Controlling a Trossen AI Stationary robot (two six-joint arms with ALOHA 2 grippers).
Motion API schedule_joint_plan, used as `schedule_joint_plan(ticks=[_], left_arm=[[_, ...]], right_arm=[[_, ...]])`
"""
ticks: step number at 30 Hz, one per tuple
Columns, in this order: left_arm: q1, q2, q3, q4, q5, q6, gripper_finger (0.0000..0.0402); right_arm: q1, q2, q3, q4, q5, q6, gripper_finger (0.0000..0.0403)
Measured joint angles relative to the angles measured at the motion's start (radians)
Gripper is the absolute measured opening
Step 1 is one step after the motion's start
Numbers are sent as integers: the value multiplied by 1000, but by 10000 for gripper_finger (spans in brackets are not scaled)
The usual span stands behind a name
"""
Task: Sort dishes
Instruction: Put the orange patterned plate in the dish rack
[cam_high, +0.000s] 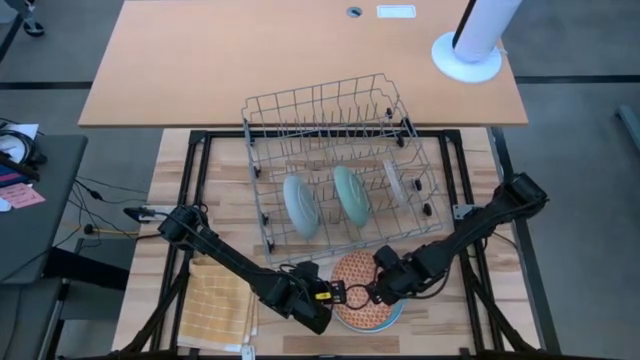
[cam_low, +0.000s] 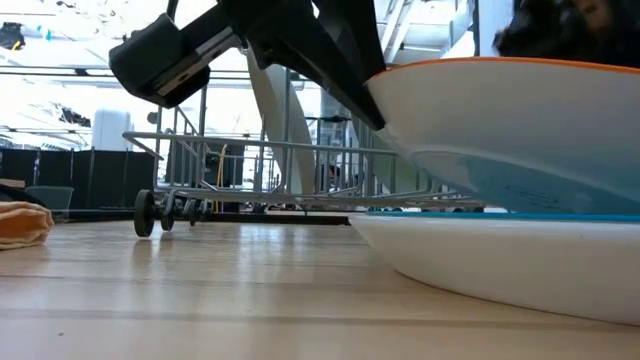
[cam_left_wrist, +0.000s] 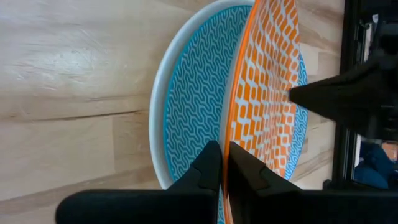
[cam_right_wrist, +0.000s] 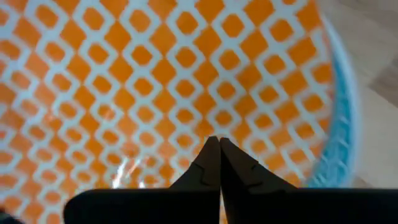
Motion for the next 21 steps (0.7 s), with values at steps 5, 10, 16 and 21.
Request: schedule_joint_plan(ticks=[5,10,16,21], left_arm=[[-6,0,0,13,4,7,1],[-10,-4,0,79,8,100,1],[-13,-5,0,172,19,166,1],[-12,-5,0,188,15,211,0]], right_arm=[[39,-87,77,-159,-2,-14,35],[122,-225,97,-201,-41,22,70],[245,-379,97,-333,-8,204,96],[375,-441,66,-370,84,428,129]])
